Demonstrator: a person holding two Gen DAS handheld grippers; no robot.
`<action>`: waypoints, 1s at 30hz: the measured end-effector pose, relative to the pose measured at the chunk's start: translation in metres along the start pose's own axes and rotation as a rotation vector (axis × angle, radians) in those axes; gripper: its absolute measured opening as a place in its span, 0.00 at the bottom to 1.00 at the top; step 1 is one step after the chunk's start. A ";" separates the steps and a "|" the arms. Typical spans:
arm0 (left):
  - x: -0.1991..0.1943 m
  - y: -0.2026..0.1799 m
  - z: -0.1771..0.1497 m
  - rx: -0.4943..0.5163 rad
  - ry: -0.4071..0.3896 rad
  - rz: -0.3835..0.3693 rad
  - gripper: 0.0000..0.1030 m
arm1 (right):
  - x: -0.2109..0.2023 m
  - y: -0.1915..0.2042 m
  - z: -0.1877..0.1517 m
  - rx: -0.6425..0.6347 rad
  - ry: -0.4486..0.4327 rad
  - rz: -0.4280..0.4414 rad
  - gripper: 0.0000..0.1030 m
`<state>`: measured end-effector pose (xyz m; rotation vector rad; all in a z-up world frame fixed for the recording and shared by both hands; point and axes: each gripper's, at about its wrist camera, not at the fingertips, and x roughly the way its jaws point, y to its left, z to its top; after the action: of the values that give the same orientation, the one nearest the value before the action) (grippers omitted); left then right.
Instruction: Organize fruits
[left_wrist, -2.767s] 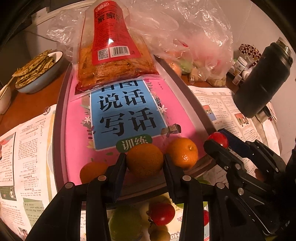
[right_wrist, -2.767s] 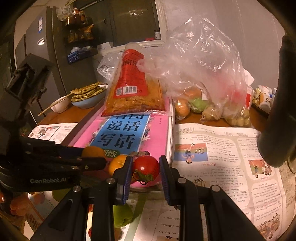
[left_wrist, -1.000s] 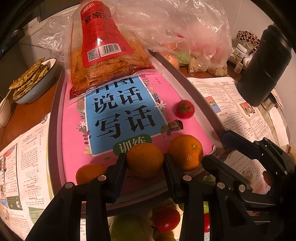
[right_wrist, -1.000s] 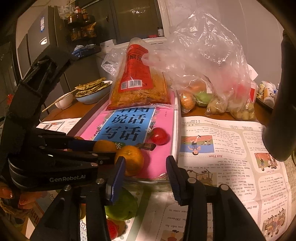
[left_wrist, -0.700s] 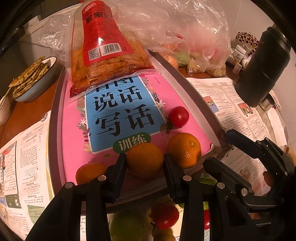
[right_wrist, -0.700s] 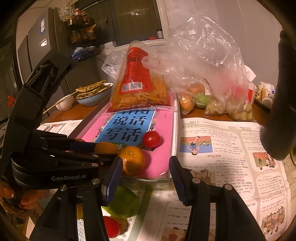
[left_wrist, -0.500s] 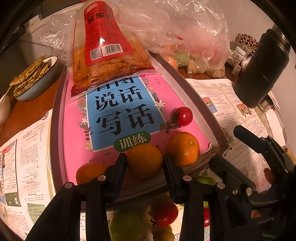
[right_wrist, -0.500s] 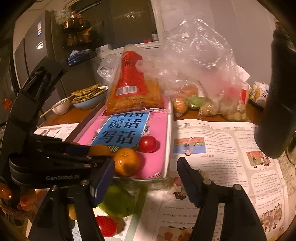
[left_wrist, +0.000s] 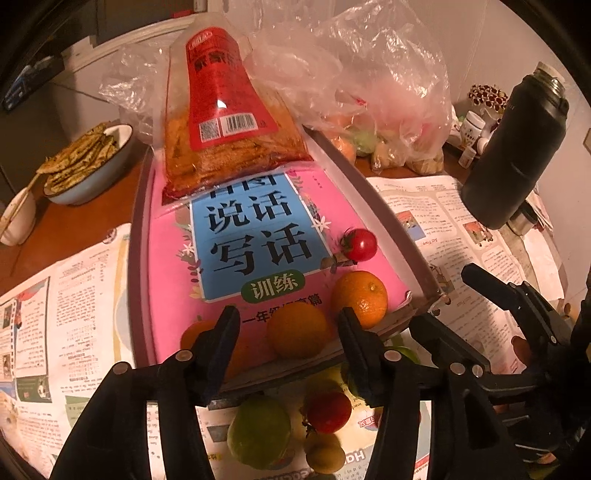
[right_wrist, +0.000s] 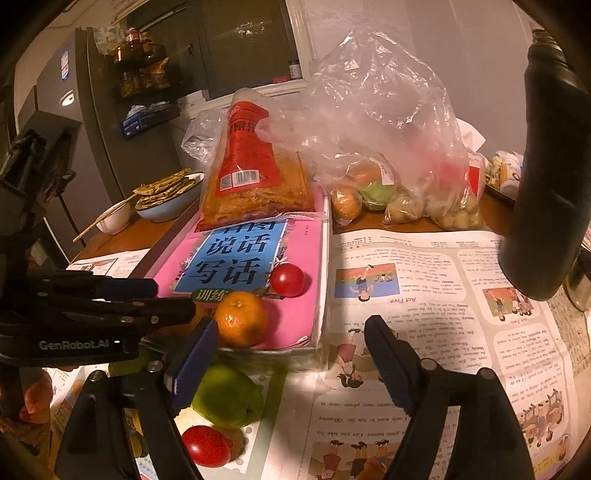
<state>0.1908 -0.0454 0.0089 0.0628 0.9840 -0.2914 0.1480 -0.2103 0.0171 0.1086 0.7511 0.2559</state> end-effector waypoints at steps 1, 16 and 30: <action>-0.003 0.000 0.000 0.002 -0.007 0.001 0.57 | -0.001 0.000 0.001 0.001 -0.003 -0.001 0.79; -0.044 0.000 -0.004 -0.010 -0.096 0.059 0.67 | -0.019 0.000 0.004 0.019 -0.039 0.009 0.88; -0.054 0.014 -0.009 -0.058 -0.119 0.092 0.71 | -0.027 0.007 0.005 0.007 -0.059 0.028 0.94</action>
<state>0.1590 -0.0190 0.0474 0.0367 0.8682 -0.1801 0.1314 -0.2104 0.0396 0.1326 0.6923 0.2760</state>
